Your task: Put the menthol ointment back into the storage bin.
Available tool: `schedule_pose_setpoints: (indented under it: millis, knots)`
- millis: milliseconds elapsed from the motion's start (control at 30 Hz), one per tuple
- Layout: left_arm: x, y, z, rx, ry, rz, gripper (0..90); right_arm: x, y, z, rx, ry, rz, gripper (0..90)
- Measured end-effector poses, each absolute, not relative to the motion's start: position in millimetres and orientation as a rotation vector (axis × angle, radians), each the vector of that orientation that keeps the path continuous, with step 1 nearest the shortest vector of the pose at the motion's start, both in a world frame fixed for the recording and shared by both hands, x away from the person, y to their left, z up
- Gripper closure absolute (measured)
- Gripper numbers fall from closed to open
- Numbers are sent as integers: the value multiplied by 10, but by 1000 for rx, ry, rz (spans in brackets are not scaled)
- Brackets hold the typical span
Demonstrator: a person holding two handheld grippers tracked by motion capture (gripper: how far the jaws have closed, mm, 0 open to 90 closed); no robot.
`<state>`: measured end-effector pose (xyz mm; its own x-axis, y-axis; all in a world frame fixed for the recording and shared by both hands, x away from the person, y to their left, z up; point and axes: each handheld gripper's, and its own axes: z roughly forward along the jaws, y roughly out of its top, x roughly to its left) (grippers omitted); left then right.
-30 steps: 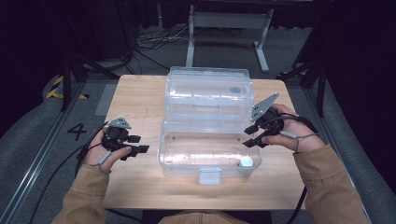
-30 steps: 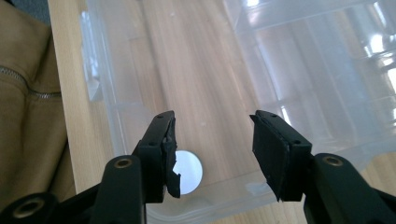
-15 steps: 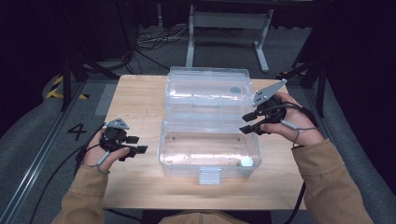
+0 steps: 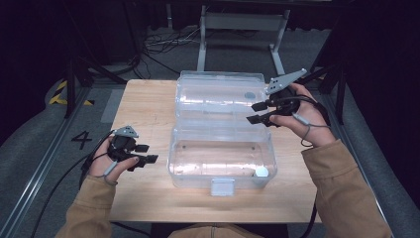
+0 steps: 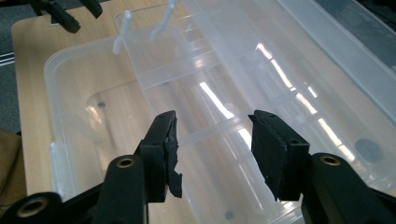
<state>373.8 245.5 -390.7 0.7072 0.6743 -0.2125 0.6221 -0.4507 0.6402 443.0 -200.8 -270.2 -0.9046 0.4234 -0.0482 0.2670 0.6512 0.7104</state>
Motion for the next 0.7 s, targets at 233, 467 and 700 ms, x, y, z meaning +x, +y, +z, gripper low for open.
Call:
schedule_pose_setpoints:
  millis: [233, 467, 700]
  knots:
    - [3744, 2474, -3894, 2187, 981, 102, 427, 4606, -1866, -2667, 553, 2619, 1124, 509]
    - [3748, 2449, -3898, 2194, 971, 95, 427, 4732, -1713, -2706, 518, 2651, 1142, 506]
    - [3738, 2445, -3894, 2191, 964, 94, 427, 4917, -1585, -2825, 524, 2688, 1089, 514]
